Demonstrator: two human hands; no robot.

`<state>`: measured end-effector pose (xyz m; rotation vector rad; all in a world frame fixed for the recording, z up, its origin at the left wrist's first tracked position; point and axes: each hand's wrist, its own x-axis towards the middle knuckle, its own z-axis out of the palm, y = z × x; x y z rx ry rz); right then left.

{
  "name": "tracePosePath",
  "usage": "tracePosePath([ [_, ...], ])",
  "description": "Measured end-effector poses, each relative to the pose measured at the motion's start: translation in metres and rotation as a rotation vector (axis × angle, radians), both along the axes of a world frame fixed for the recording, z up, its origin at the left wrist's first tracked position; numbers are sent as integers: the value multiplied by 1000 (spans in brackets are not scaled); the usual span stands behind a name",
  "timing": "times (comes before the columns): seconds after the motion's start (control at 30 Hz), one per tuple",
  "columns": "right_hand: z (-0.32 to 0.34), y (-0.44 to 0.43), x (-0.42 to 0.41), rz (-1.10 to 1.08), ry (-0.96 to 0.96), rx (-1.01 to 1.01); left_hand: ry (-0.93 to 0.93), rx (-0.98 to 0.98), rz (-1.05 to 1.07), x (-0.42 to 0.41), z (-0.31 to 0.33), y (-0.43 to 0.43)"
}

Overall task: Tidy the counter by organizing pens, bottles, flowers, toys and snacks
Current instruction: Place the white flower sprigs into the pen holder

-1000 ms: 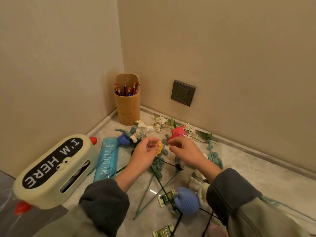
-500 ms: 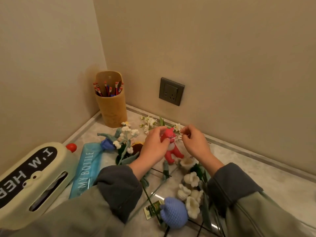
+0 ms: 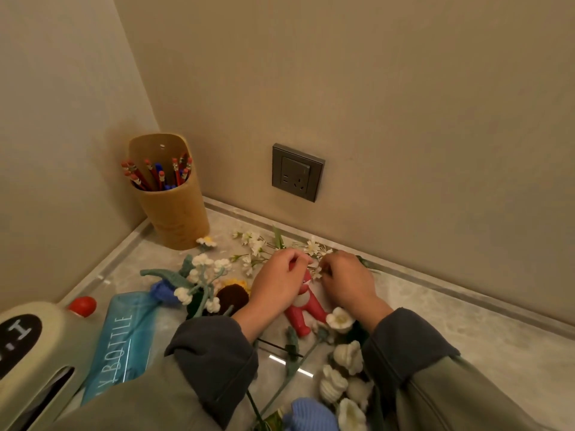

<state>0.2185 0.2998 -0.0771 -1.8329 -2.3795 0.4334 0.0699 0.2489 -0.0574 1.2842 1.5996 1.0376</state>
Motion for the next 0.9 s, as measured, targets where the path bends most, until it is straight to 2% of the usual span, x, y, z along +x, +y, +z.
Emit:
tracePosePath([
  [0.13,1,2,1,-13,65,21,-40,-37,12,1,0,-2],
  [0.33,17,-4,-1,-81,316,147,-34,-104,-2,1,-4,-3],
  [0.43,29,-8,-7,-48,371,196,3,-78,21,0,3,0],
  [0.57,39,-14,-15,72,386,117,45,-12,100,-3,13,7],
  [0.7,43,-15,-19,135,419,105,-42,25,180,-4,19,14],
  [0.9,35,-1,-17,22,495,171,-288,42,313,-6,20,17],
])
